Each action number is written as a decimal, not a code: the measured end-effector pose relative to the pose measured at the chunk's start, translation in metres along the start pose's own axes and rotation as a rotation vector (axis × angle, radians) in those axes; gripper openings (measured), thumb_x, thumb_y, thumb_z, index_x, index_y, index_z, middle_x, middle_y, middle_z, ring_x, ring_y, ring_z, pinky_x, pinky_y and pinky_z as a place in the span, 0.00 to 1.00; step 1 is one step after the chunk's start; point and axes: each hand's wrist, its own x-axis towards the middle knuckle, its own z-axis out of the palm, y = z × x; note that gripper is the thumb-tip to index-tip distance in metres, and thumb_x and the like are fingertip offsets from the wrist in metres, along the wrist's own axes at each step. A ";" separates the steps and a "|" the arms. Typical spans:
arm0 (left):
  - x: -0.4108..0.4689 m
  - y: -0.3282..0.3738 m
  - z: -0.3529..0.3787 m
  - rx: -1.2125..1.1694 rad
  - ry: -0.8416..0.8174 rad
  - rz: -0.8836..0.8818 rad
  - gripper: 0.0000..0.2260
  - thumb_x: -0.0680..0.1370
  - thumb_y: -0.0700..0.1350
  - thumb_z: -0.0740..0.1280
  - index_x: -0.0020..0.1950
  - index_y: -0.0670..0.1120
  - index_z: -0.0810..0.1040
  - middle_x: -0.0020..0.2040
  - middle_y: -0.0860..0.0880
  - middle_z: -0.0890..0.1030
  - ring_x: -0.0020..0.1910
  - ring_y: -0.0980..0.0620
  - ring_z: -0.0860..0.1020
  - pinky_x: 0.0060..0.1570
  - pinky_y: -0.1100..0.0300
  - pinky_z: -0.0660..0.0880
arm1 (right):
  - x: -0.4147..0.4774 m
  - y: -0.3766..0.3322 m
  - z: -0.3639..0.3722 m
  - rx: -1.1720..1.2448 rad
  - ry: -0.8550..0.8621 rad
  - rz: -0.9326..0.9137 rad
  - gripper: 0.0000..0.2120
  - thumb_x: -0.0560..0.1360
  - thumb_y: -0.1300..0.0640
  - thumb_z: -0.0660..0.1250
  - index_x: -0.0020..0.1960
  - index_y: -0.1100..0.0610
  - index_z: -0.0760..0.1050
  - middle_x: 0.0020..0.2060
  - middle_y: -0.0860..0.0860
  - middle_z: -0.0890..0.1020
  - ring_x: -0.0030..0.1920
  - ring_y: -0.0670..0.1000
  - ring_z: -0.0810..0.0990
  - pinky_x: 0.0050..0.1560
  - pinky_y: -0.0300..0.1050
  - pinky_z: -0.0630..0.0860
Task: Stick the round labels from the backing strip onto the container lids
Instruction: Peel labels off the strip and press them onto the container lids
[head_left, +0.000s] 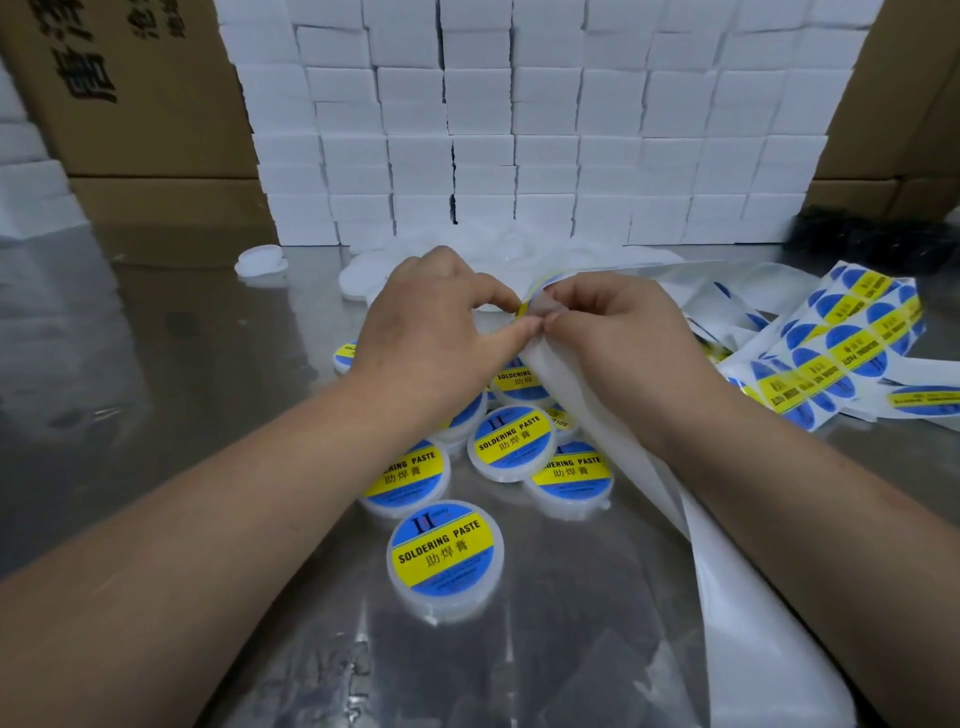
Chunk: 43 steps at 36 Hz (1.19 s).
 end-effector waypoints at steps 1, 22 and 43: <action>0.000 0.000 0.000 -0.027 -0.008 -0.015 0.10 0.70 0.58 0.68 0.47 0.56 0.82 0.39 0.57 0.66 0.48 0.56 0.67 0.38 0.63 0.57 | 0.000 0.000 0.000 -0.004 -0.002 0.000 0.12 0.74 0.62 0.62 0.35 0.52 0.78 0.28 0.44 0.77 0.30 0.40 0.72 0.32 0.32 0.68; 0.010 -0.020 -0.009 -0.379 0.212 -0.423 0.23 0.76 0.57 0.62 0.43 0.35 0.77 0.26 0.48 0.66 0.29 0.50 0.65 0.33 0.57 0.65 | 0.006 0.014 -0.006 -0.355 0.345 -0.192 0.27 0.70 0.67 0.60 0.67 0.50 0.64 0.66 0.48 0.66 0.46 0.46 0.72 0.42 0.33 0.61; 0.000 -0.005 -0.013 -0.053 0.200 -0.047 0.21 0.67 0.63 0.63 0.26 0.48 0.65 0.35 0.56 0.66 0.44 0.50 0.70 0.38 0.60 0.60 | 0.006 0.004 -0.007 -0.005 0.262 0.050 0.14 0.74 0.51 0.64 0.33 0.55 0.79 0.27 0.45 0.79 0.27 0.39 0.72 0.28 0.28 0.67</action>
